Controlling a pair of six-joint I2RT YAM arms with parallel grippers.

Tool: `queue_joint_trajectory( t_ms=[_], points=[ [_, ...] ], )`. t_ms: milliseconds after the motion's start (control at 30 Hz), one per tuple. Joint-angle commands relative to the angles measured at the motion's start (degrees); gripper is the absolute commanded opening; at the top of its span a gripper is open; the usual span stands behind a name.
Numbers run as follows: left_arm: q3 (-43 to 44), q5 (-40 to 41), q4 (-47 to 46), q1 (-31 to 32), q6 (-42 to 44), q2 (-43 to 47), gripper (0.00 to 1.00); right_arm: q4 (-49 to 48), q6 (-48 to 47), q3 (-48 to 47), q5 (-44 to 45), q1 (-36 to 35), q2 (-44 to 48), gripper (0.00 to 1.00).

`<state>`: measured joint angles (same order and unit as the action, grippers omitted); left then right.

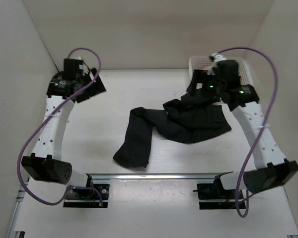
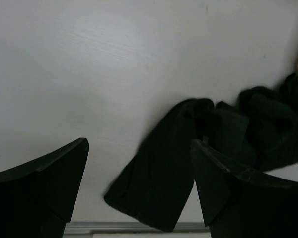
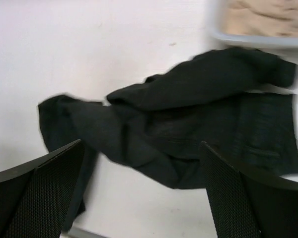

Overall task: Fold and stack the trousers
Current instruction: Move the trousers to the center of the board, then flatten the trousers out

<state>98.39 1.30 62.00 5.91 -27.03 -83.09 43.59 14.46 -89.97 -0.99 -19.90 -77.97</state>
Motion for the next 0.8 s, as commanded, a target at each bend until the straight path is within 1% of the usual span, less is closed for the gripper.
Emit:
queue_joint_trajectory(
  t_ms=[0, 33, 67, 100, 133, 167, 200, 233, 267, 300, 333, 400, 467, 500, 567, 600, 700, 767],
  points=[
    [-12.05, -3.67, -1.17, 7.69, -0.74, 2.74, 0.96, 1.76, 4.51, 6.96, -4.08, 9.66, 4.84, 1.0],
    [-14.86, -3.67, -2.57, 9.45, -1.79, 3.37, 0.97, 1.76, 6.53, 9.79, -8.8, 12.05, 5.46, 1.0],
    [-20.2, -4.28, -3.37, 12.77, -3.37, 3.37, 0.97, 1.76, 7.59, 12.69, -11.02, 16.69, 5.46, 1.0],
    [-22.69, -4.29, -4.07, 14.29, -3.99, 4.16, 0.97, 1.76, 8.12, 18.37, -13.83, 19.0, 5.46, 1.0],
    [-25.06, -3.42, -4.6, 15.61, -4.87, 4.86, 0.97, 0.1, 9.78, 21.48, -16.38, 23.2, 5.99, 1.0],
    [-29.26, -2.02, -5.56, 17.62, -6.44, 4.87, 0.97, -1.13, 10.5, 24.55, -18.41, 25.24, 5.99, 1.0],
    [-31.05, -2.0, -6.27, 18.43, -6.98, 5.39, 0.98, -2.19, 11.37, 30.5, -21.21, 27.26, 6.69, 0.98],
    [-32.54, -2.0, -6.97, 18.96, -7.51, 5.39, 0.98, -4.72, 12.08, 33.34, -22.37, 29.2, 6.7, 0.98],
    [-33.69, -2.0, -7.67, 20.18, -8.99, 5.39, 1.0, -5.79, 13.22, 35.81, -23.08, 32.87, 6.7, 0.95],
    [-35.62, -2.87, -9.59, 20.19, -9.62, 4.09, 1.0, -7.02, 13.23, 40.01, -23.87, 34.65, 6.7, 0.95],
    [-36.24, -3.58, -10.83, 21.06, -10.15, 3.47, 1.0, -9.47, 13.23, 41.71, -24.75, 37.1, 6.7, 0.94],
    [-37.39, -4.2, -13.56, 22.12, -11.73, 1.89, 1.0, -10.63, 13.75, 43.56, -23.8, 37.83, 5.83, 0.93],
    [-37.39, -3.33, -15.67, 22.92, -12.34, -2.15, 1.0, -12.47, 13.75, 44.18, -22.92, 38.36, 4.42, 0.91],
    [-37.39, -2.63, -16.37, 23.52, -12.96, -3.73, 0.97, -13.44, 14.45, 44.18, -22.22, 38.36, 3.02, 0.91],
    [-36.08, -2.62, -18.48, 23.53, -12.96, -8.48, 0.93, -15.72, 15.59, 44.18, -20.81, 38.36, 1.43, 0.88],
    [-34.68, -3.23, -18.49, 23.53, -12.96, -10.06, 0.87, -17.65, 16.12, 44.18, -20.8, 38.36, -0.23, 0.84],
    [-32.13, -3.76, -19.02, 23.53, -12.96, -14.02, 0.79, -19.85, 16.83, 41.9, -20.28, 38.36, -2.44, 0.78],
    [-29.76, -3.76, -19.02, 23.53, -12.96, -15.95, 0.65, -20.56, 18.05, 39.98, -20.28, 38.36, -4.28, 0.78]
  ],
)
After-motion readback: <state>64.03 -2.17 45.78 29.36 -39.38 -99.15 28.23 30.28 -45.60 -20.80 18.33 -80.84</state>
